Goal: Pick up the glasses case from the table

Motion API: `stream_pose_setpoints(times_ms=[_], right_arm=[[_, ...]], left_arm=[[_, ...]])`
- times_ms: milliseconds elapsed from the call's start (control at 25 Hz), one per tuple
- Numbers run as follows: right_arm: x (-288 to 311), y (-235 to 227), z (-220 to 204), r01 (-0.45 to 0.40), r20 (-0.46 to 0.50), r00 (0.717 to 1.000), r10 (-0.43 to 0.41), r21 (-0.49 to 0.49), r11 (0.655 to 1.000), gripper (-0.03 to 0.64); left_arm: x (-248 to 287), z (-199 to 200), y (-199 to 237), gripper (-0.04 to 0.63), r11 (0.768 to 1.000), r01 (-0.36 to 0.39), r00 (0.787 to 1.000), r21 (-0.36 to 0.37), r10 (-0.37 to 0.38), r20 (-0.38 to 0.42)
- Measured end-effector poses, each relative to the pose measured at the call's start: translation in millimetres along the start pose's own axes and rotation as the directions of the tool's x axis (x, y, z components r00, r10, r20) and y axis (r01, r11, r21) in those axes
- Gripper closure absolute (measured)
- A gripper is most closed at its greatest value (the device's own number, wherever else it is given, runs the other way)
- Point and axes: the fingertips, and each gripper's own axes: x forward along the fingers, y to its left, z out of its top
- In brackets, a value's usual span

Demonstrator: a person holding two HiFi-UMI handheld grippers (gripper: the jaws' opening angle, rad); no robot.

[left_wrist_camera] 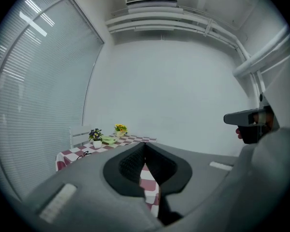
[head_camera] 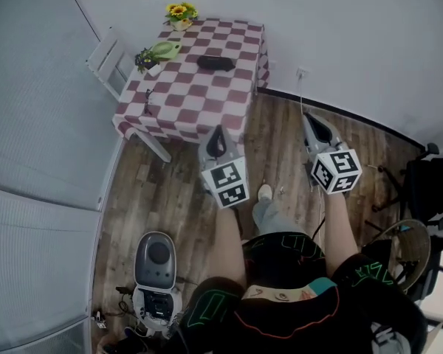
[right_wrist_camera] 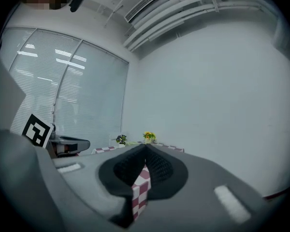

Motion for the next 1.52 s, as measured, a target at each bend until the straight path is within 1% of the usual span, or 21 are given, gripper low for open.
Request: stream_pose_setpoints(times_ms=[160,280,400,480,600,800,880,1000,1080,1160,1240,1400,1480,1520], right_arm=[[16.7,-5.0,-9.2,-0.025,-0.026,0.999,0.025,0.004,1.000,0.617],[31.7,-14.7,-15.2,-0.041,-0.040,0.998,0.041,0.014,0.999,0.617],[50.7,-16.4,-15.9,-0.077,-0.040,0.996,0.076,-0.022,0.997,0.617],[68.7,-22.0,-14.4,-0.104,-0.038,0.994,0.103,-0.028,0.994,0.617],[92.6,-42.6,-20.9,-0.109,-0.038,0.993,0.109,0.012,0.994,0.617],[123.7,-85.4,-48.4,-0.088,-0.071,0.993,0.095,0.096,0.992,0.617],[138.6,-106.6,-54.3,-0.083,-0.068,0.993,0.092,0.127,0.988,0.617],[158.9,-137.0,-63.4,-0.080,-0.068,0.993,0.092,0.160,0.984,0.617],[169.5,-154.8,-67.3,-0.070,-0.069,0.994,0.084,0.184,0.980,0.617],[180.4,-170.9,-67.0,-0.063,-0.064,0.995,0.077,0.206,0.977,0.617],[187.9,-181.7,-66.2,-0.070,-0.066,0.994,0.085,0.199,0.977,0.617],[201.6,-195.6,-66.0,-0.078,-0.075,0.993,0.094,0.189,0.979,0.618],[213.4,-198.4,-65.1,-0.081,-0.079,0.992,0.098,0.195,0.978,0.617],[220.7,-196.5,-64.8,-0.095,-0.082,0.990,0.113,0.195,0.976,0.617]], left_arm=[[14.3,-16.6,20.9,0.589,0.998,-0.064,0.997,-0.030,0.062,-0.045],[24.3,-28.0,22.7,0.589,0.996,-0.088,0.993,-0.019,0.086,-0.075],[42.1,-43.1,19.9,0.589,0.995,-0.104,0.987,-0.006,0.102,-0.120],[57.8,-47.5,15.6,0.589,0.994,-0.112,0.984,0.004,0.112,-0.139],[84.1,-53.4,5.6,0.589,0.994,-0.107,0.980,0.034,0.111,-0.163],[130.5,-64.7,-11.0,0.589,0.991,-0.108,0.966,0.076,0.123,-0.229],[156.0,-61.2,-30.4,0.589,0.991,-0.082,0.968,0.105,0.104,-0.230],[195.1,-60.5,-59.4,0.589,0.992,-0.040,0.969,0.122,0.069,-0.239],[213.9,-57.8,-71.6,0.589,0.988,-0.025,0.968,0.150,0.061,-0.244],[231.2,-49.3,-83.4,0.589,0.984,-0.017,0.972,0.179,0.059,-0.226],[246.7,-43.3,-95.3,0.589,0.983,-0.009,0.976,0.184,0.049,-0.212],[266.5,-40.8,-93.6,0.589,0.985,-0.020,0.975,0.172,0.057,-0.214],[270.9,-39.0,-81.7,0.589,0.985,-0.046,0.973,0.164,0.081,-0.214],[271.6,-38.7,-74.9,0.589,0.985,-0.068,0.971,0.158,0.102,-0.215]])
